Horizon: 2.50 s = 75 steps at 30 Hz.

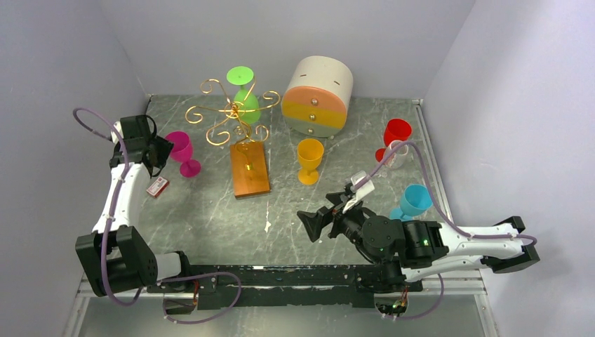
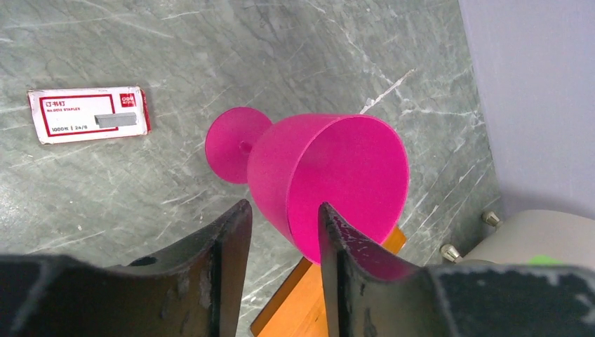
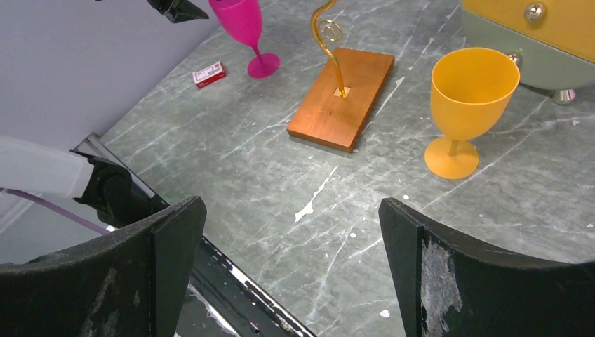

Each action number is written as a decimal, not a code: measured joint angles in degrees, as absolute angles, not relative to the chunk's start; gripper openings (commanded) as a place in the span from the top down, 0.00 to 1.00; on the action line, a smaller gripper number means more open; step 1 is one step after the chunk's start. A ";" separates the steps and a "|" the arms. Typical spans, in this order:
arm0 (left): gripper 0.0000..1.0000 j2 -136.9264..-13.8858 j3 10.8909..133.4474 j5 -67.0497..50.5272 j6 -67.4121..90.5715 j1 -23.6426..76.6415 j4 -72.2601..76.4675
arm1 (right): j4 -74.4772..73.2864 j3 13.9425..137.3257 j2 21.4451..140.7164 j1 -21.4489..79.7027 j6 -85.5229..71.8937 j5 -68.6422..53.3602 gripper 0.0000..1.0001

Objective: Place the wine glass upside down on the wine glass rack

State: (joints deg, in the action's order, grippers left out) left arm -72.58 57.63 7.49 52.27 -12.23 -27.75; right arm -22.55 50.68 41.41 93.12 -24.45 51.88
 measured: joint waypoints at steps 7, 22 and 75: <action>0.70 -73.36 57.63 7.51 51.72 -12.25 -27.88 | -22.57 50.68 40.88 93.12 -24.38 51.83 0.00; 0.93 -73.06 56.73 7.25 51.57 -12.29 -27.11 | -24.16 50.85 41.30 93.12 -24.60 51.83 0.00; 0.93 -30.28 71.55 0.84 44.62 -12.40 -33.80 | -2.50 60.01 58.26 93.12 -8.08 41.89 0.12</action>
